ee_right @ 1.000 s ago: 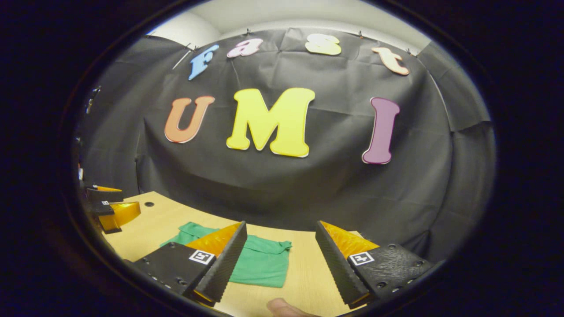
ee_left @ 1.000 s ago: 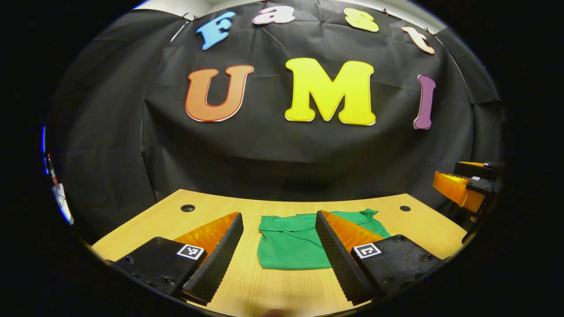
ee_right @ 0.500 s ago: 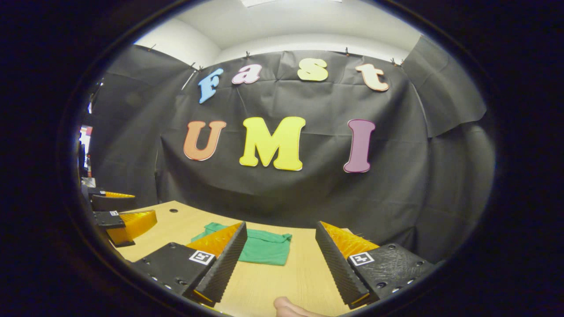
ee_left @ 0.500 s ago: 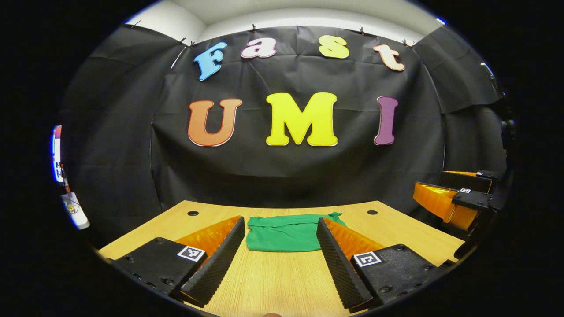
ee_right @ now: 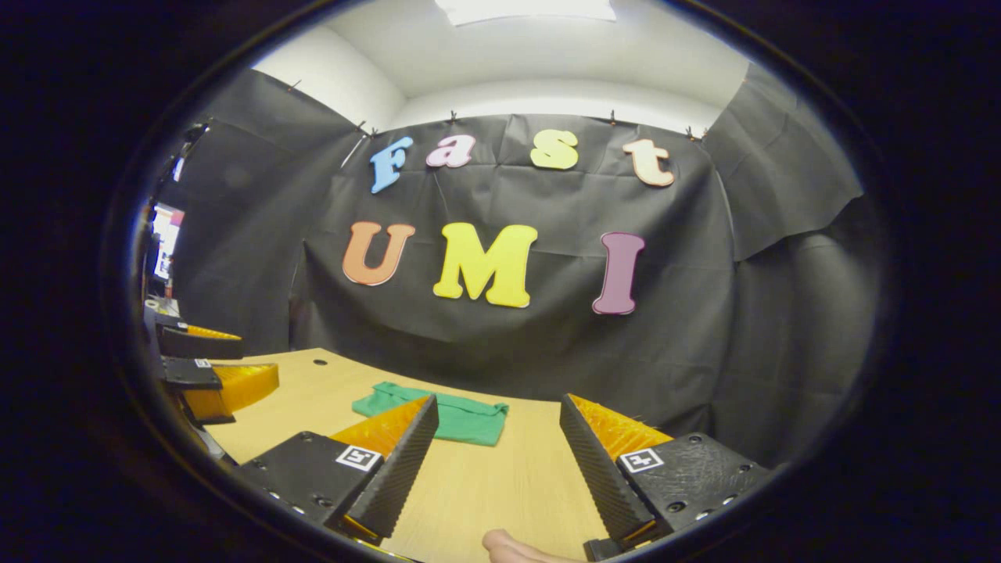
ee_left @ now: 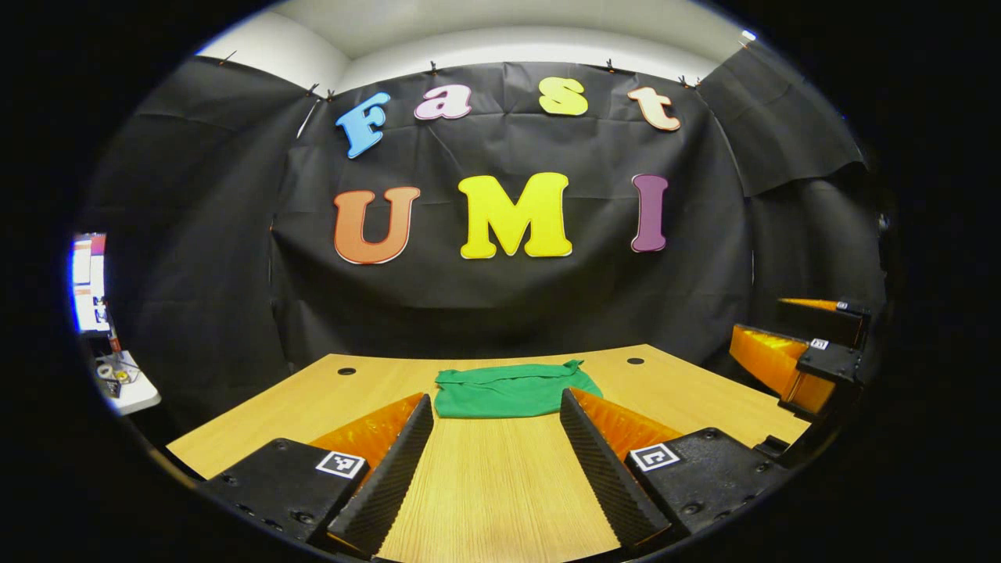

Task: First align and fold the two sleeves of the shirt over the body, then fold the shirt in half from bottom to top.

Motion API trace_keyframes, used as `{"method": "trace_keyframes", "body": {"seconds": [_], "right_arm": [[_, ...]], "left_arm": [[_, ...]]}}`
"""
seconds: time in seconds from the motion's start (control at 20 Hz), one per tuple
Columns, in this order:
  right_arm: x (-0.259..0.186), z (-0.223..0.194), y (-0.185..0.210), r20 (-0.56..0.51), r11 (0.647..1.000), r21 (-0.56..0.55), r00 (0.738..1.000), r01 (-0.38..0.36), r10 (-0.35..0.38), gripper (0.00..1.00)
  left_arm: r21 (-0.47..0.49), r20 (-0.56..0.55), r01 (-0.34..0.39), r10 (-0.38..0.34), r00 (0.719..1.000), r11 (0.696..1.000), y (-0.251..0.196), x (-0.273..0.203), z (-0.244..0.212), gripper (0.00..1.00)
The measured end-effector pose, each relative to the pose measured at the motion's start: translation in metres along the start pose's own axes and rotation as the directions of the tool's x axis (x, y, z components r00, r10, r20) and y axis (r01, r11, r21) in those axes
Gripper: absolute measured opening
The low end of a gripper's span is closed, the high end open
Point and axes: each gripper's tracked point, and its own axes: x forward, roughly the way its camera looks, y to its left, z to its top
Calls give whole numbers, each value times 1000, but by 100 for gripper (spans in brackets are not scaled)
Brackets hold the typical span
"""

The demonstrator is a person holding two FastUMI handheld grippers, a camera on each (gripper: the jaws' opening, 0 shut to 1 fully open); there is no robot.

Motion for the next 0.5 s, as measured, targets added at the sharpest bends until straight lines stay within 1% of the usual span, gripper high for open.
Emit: {"method": "trace_keyframes", "body": {"seconds": [0.05,0.2,0.3,0.5], "right_arm": [[-3,-8,1,-20,1000,12,1000,-5,5,95],[1,-19,-2,-61,999,53,998,9,-5,95],[4,-17,-8,-51,998,54,998,33,-30,96],[6,-15,1,-35,1000,24,999,11,-10,96]], "left_arm": [[-4,-10,16,-16,1000,1000,0,0,-1,100],[3,-9,8,-8,1000,1000,11,-4,0,100],[-2,-13,12,-12,1000,1000,11,-3,-2,100],[12,-5,14,-14,1000,1000,8,-2,0,100]]}}
